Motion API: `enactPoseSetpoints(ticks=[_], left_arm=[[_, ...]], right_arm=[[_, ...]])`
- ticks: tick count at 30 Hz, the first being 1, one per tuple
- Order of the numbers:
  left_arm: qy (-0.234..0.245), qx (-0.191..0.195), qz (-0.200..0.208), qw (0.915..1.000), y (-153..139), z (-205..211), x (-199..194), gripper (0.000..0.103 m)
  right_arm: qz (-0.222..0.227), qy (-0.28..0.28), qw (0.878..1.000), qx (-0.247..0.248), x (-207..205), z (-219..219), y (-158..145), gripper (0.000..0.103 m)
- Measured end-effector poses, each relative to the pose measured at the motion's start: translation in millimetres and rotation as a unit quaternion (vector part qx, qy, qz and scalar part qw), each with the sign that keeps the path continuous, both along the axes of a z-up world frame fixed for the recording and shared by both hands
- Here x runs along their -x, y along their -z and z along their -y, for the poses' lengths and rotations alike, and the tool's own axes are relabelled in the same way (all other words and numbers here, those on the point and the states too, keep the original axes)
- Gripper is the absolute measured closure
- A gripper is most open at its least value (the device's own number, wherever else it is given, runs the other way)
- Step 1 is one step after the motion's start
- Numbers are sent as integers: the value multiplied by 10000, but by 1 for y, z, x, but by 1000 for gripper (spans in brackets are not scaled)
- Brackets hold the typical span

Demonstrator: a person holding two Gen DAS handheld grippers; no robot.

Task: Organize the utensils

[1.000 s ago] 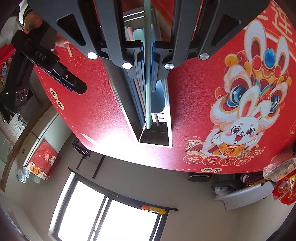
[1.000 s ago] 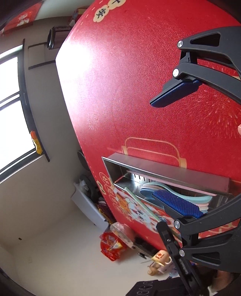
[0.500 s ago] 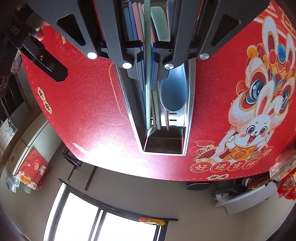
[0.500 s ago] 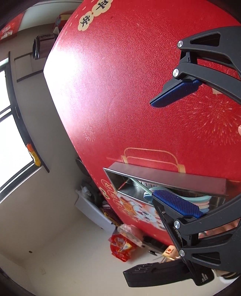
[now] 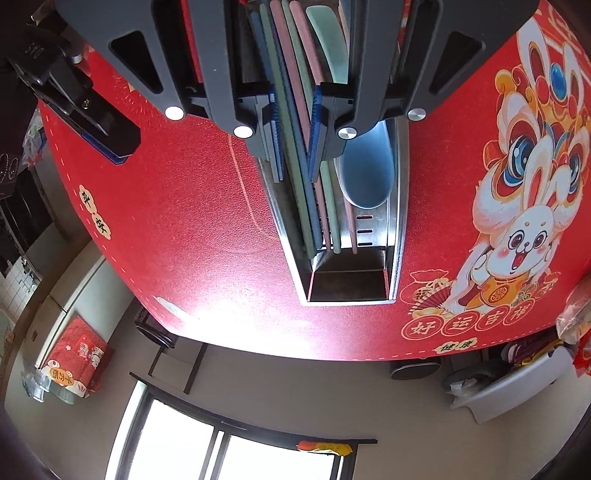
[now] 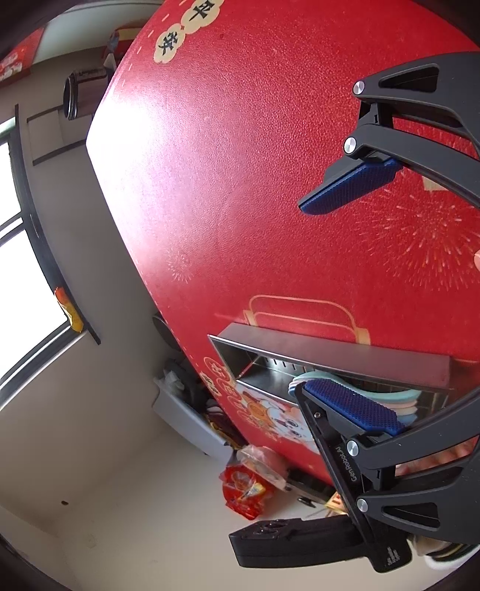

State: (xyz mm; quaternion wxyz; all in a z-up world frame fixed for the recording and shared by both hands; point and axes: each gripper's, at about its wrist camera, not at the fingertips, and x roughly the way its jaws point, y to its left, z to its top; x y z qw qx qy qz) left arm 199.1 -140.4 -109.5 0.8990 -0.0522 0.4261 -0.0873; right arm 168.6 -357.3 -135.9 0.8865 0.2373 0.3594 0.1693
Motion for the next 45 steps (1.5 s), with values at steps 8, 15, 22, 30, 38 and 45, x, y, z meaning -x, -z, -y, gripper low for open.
enactPoseSetpoints(ticks=[8, 15, 22, 30, 38, 45], left_arm=[[108, -314, 302, 9990, -18, -6, 20, 74], [99, -509, 630, 9967, -38, -27, 46, 56], [85, -635, 1277, 9897, -75, -59, 89, 13], [-187, -706, 1942, 9782, -113, -100, 145, 6], [-258, -687, 2436, 9671, -131, -127, 186, 6], [-214, -686, 2560, 9640, -128, -135, 196, 6]], right_arm=[[25, -4, 10000, 71, -2, -3, -1, 16], [176, 175, 9987, 453, 2, -12, -11, 16], [547, 171, 9946, 862, 28, -29, -54, 16], [1193, 447, 9787, 1608, 86, -59, -115, 16], [1471, 911, 9631, 2061, 135, -80, -142, 16], [1502, 1335, 9519, 2314, 160, -86, -148, 16]])
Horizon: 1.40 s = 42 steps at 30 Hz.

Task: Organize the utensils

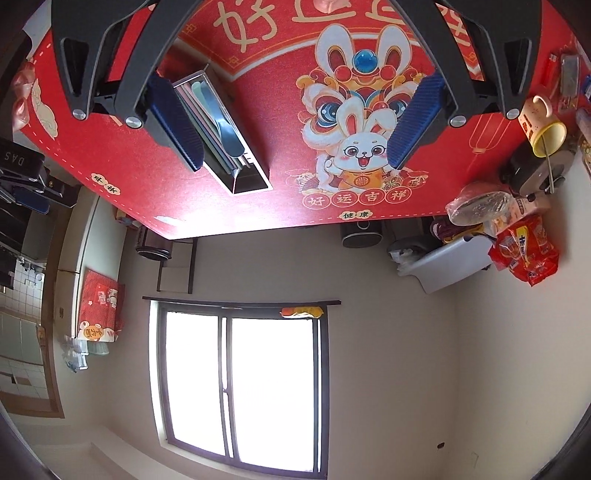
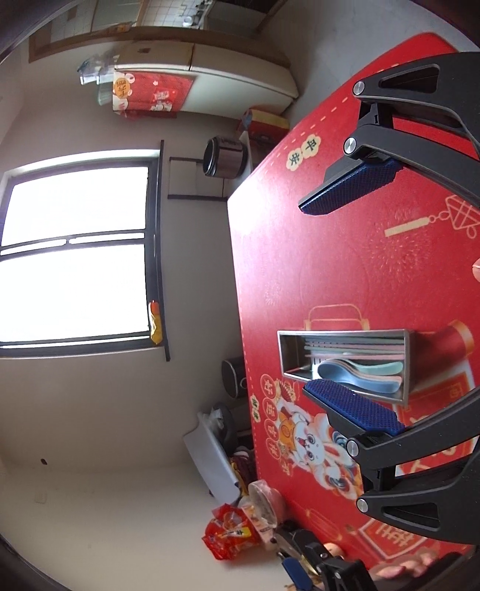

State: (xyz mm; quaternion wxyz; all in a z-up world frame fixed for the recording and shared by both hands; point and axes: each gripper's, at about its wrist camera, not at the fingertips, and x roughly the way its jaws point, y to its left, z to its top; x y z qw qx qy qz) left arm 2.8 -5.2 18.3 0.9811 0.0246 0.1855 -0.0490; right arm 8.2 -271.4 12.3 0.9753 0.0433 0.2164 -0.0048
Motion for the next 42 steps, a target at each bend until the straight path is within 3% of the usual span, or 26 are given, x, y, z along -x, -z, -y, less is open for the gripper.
enactPoseSetpoints(ticks=[19, 42], left_arm=[[28, 209, -14, 9998, 7, -4, -4, 6], [447, 368, -56, 9983, 11, 14, -13, 6]], right_arm=[[-16, 463, 9982, 386, 14, -3, -2, 16], [-113, 914, 9945, 500, 17, 7, 1, 16]])
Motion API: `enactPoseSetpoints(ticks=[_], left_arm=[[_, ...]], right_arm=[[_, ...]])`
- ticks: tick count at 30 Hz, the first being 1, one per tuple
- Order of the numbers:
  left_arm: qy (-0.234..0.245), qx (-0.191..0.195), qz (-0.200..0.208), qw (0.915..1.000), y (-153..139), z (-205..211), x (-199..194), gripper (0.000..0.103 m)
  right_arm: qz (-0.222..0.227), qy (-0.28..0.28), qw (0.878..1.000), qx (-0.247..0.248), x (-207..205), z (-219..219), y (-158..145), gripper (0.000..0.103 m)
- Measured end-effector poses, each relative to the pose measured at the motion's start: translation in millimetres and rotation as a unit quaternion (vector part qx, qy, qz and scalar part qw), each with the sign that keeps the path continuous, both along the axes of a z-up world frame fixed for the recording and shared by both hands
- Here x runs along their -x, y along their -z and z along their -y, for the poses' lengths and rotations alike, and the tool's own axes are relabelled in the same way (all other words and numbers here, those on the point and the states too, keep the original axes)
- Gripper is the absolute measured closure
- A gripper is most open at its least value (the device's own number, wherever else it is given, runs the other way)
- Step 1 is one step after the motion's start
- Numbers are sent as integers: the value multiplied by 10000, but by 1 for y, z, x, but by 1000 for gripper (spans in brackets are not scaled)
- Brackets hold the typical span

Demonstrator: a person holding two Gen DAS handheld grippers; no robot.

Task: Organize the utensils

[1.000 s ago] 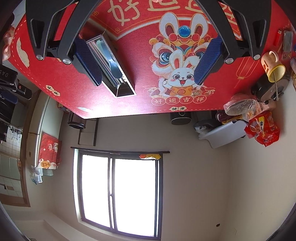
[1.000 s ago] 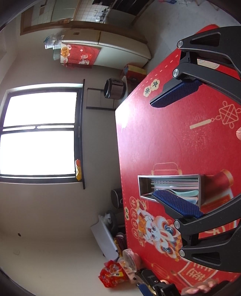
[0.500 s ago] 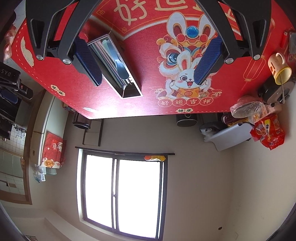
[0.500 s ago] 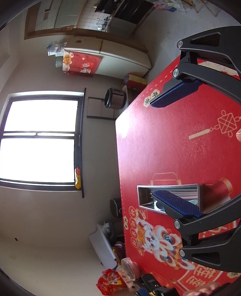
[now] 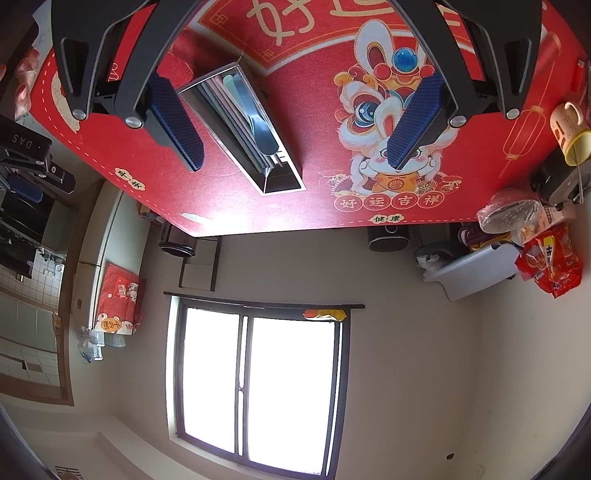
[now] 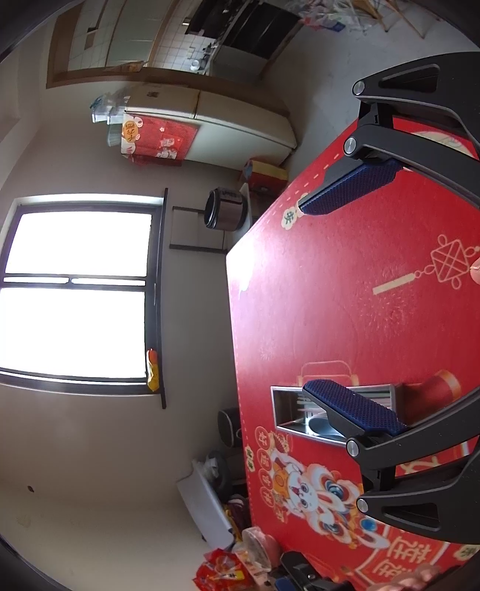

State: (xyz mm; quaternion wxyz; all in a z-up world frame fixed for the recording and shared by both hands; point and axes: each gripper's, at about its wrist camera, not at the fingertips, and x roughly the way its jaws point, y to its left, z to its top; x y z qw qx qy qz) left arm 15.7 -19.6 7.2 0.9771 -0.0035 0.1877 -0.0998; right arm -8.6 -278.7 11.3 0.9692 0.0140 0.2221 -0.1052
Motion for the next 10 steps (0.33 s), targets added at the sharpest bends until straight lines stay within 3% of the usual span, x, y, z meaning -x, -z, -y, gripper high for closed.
enactPoseSetpoints(ticks=[10], left_arm=[[11, -34, -4, 10000, -1, 2, -1, 6]], right_arm=[[-39, 53, 10000, -4, -1, 3, 2, 16]])
